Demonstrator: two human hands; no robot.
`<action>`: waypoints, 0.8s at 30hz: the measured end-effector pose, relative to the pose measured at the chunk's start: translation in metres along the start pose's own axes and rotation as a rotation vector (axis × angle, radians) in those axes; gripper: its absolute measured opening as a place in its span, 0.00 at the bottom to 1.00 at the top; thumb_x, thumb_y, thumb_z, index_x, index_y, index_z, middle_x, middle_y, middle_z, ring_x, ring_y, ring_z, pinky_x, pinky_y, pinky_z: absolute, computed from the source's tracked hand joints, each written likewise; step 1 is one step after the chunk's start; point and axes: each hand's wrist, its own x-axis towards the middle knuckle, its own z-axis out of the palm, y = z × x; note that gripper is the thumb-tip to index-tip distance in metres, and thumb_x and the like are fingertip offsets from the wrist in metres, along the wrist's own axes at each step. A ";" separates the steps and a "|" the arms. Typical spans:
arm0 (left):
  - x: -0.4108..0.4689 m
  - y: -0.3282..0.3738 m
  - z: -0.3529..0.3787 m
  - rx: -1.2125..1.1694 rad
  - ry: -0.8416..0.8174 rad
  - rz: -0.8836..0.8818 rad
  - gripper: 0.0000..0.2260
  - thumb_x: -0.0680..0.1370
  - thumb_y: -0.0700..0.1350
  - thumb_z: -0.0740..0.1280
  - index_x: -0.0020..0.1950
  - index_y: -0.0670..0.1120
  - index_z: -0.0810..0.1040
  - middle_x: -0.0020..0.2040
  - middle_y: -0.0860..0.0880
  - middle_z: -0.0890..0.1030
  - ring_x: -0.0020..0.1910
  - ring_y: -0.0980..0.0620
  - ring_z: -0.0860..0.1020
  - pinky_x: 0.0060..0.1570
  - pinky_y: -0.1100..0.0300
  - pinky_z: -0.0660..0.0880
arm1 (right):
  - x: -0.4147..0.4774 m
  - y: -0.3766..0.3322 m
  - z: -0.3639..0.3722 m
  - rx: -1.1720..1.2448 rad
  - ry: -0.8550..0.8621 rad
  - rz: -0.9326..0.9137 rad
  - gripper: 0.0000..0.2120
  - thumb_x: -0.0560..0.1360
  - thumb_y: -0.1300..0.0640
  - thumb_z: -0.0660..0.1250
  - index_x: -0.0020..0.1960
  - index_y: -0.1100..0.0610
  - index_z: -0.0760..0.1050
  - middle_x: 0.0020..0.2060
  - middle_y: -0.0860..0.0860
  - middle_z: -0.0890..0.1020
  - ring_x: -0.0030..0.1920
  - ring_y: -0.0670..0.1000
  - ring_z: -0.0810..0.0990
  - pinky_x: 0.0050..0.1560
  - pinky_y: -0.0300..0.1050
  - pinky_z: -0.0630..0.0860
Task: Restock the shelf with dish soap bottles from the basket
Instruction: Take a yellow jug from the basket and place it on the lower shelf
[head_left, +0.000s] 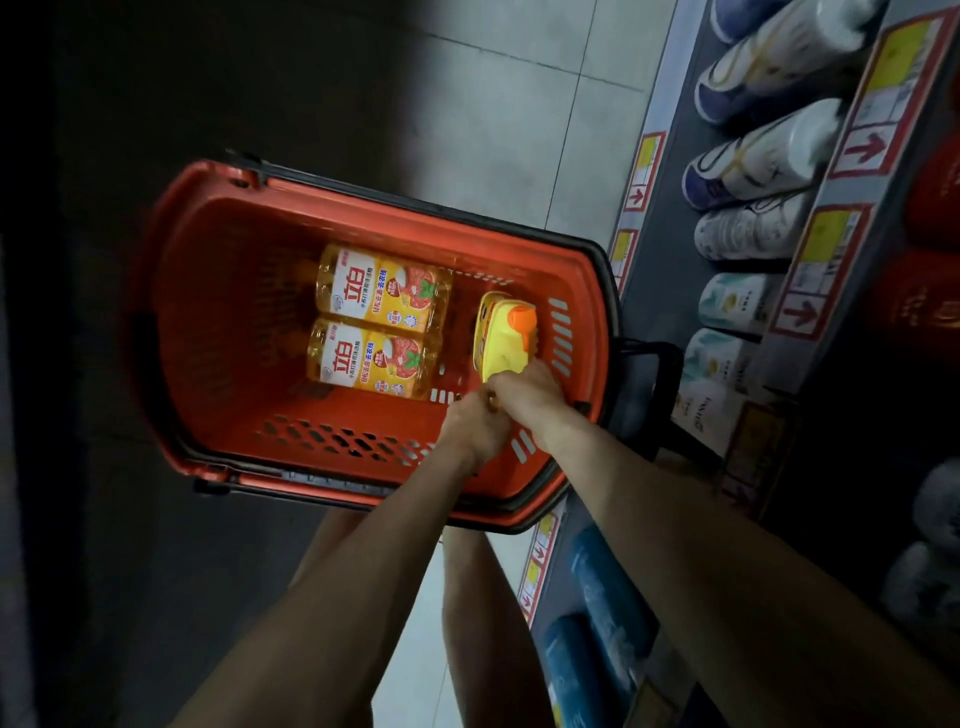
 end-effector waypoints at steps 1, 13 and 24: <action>0.000 0.000 0.001 -0.040 -0.015 -0.017 0.18 0.83 0.46 0.64 0.72 0.44 0.78 0.64 0.38 0.83 0.63 0.36 0.81 0.55 0.51 0.77 | 0.003 0.002 0.001 0.059 0.007 0.008 0.24 0.77 0.57 0.69 0.73 0.60 0.75 0.65 0.60 0.82 0.64 0.62 0.81 0.66 0.55 0.79; -0.015 0.001 -0.009 -0.157 -0.042 -0.082 0.23 0.82 0.41 0.62 0.79 0.47 0.72 0.63 0.38 0.83 0.62 0.34 0.81 0.58 0.44 0.81 | 0.000 0.004 0.002 0.218 -0.026 0.041 0.25 0.79 0.55 0.71 0.74 0.60 0.74 0.64 0.59 0.82 0.64 0.62 0.81 0.66 0.64 0.79; -0.090 0.014 -0.045 -0.168 -0.141 -0.064 0.22 0.80 0.41 0.64 0.74 0.41 0.76 0.65 0.35 0.82 0.58 0.37 0.82 0.53 0.48 0.78 | -0.093 -0.004 -0.020 0.222 -0.017 0.026 0.23 0.77 0.54 0.73 0.69 0.62 0.77 0.61 0.59 0.83 0.61 0.61 0.82 0.66 0.60 0.79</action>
